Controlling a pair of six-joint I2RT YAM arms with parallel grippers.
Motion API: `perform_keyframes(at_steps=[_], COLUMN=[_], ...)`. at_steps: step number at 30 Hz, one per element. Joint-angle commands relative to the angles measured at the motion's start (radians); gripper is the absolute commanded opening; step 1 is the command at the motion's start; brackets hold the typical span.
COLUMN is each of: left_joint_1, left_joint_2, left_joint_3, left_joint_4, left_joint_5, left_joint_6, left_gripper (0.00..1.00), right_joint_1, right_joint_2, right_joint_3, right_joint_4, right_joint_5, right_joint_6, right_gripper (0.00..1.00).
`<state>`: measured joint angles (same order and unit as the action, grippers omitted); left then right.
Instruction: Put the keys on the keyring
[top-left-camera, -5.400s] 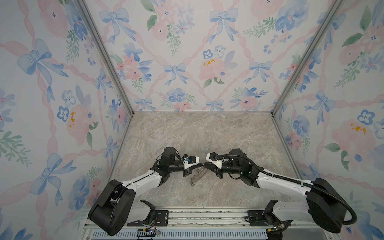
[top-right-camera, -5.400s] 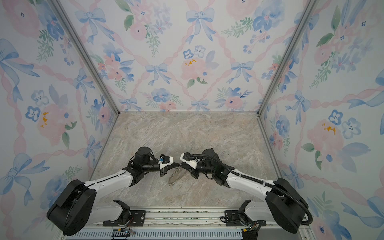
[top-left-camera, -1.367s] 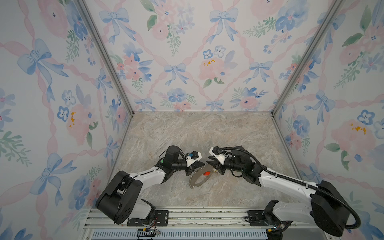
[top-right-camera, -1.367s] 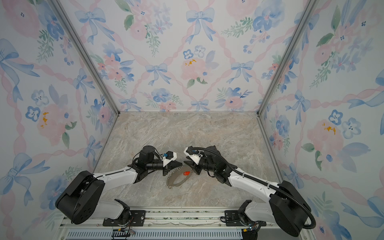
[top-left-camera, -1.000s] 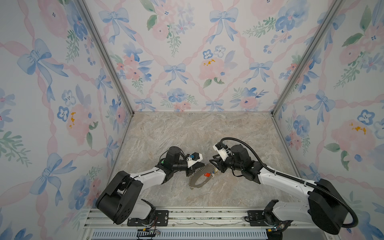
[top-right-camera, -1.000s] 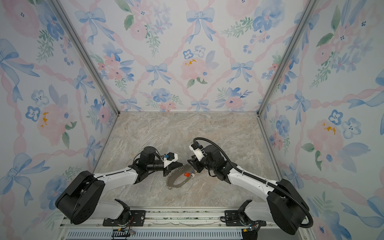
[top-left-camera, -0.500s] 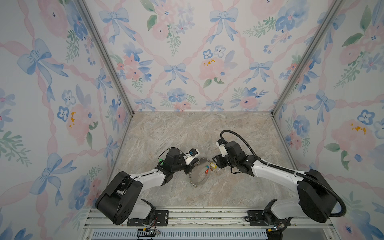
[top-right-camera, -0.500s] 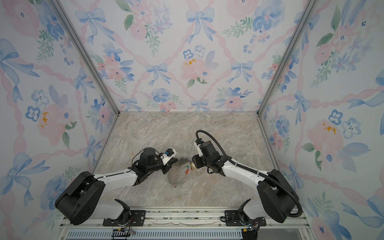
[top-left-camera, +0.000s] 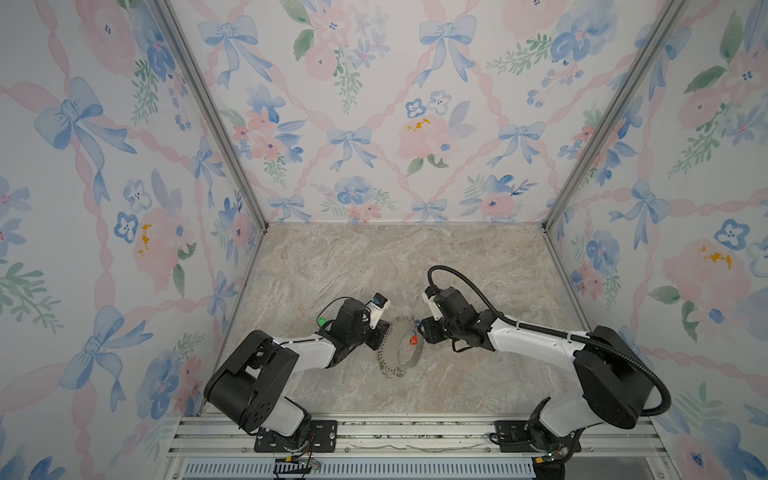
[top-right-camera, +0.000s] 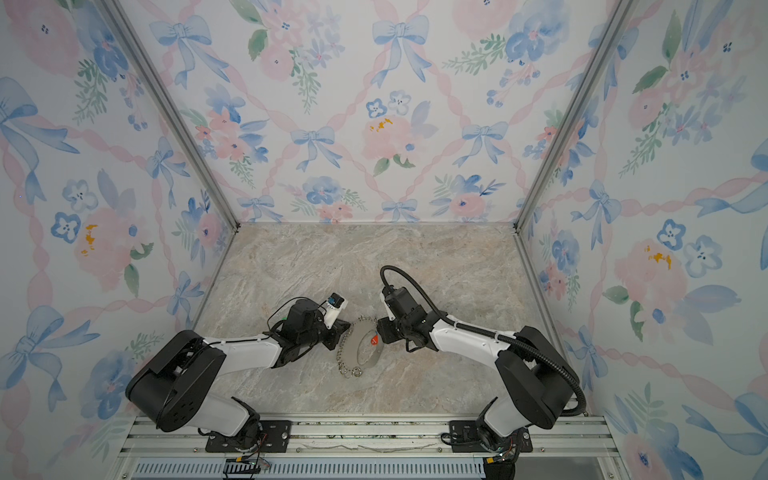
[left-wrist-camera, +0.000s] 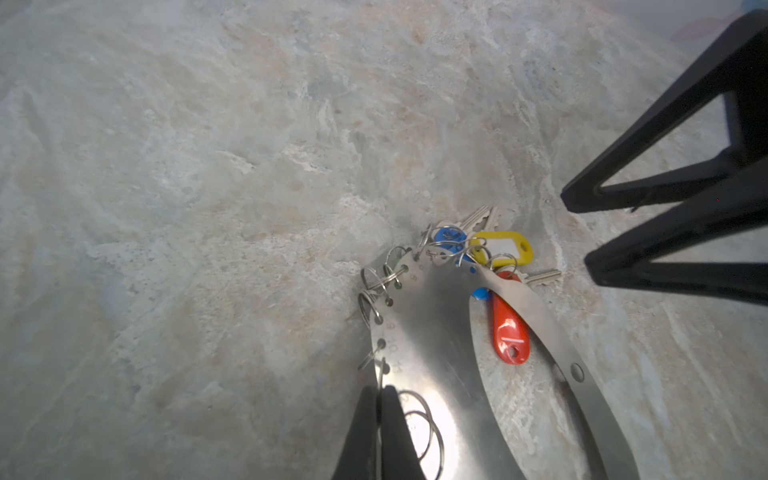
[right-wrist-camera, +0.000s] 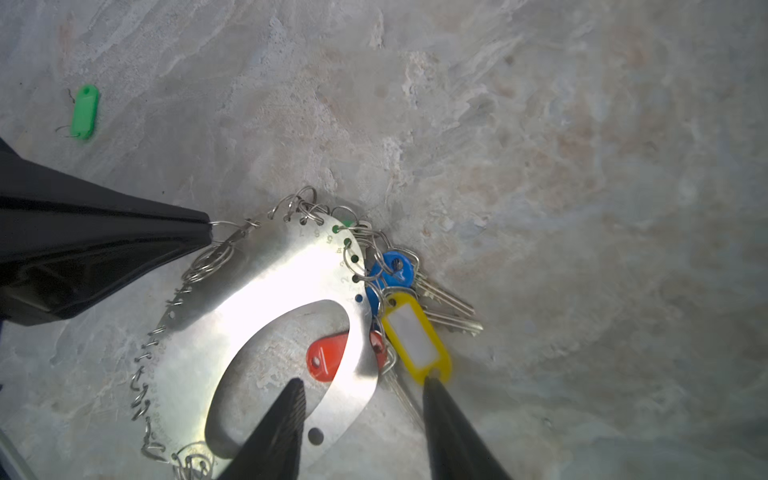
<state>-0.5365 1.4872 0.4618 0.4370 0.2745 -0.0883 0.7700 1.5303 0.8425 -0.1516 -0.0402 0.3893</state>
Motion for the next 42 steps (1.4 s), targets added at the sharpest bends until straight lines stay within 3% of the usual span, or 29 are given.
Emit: perform_keyframes(at_steps=[1, 4, 8, 17, 24, 29, 34, 42], left_joint_1=[-0.003, 0.012, 0.026, -0.021, -0.115, -0.095, -0.084, -0.077], left_joint_2=[-0.017, -0.074, -0.071, 0.05, 0.039, -0.03, -0.014, 0.101], left_joint_3=[0.009, -0.024, -0.014, 0.046, 0.045, 0.022, 0.072, 0.174], left_joint_4=[-0.064, -0.064, -0.069, -0.115, -0.115, -0.113, -0.114, -0.112], left_joint_5=[-0.024, -0.084, -0.045, 0.068, 0.117, -0.022, -0.028, 0.143], left_joint_6=[-0.099, -0.168, -0.221, -0.263, -0.298, -0.291, -0.132, 0.092], left_gripper=[0.17, 0.25, 0.28, 0.27, 0.21, 0.28, 0.3, 0.29], right_joint_1=[0.016, 0.04, 0.061, 0.076, -0.014, -0.031, -0.031, -0.032], right_joint_2=[0.014, 0.04, 0.094, 0.22, 0.235, 0.21, 0.168, 0.063], right_joint_3=[0.039, 0.055, 0.089, 0.166, 0.169, 0.168, 0.16, 0.119], right_joint_4=[-0.068, -0.098, -0.128, -0.244, -0.275, -0.251, -0.224, -0.193], right_joint_5=[0.0, 0.003, 0.02, 0.097, 0.136, 0.131, 0.105, 0.092], right_joint_6=[-0.008, -0.012, -0.01, -0.009, -0.024, -0.061, -0.096, -0.127], right_gripper=[0.51, 0.53, 0.55, 0.57, 0.55, 0.55, 0.55, 0.56])
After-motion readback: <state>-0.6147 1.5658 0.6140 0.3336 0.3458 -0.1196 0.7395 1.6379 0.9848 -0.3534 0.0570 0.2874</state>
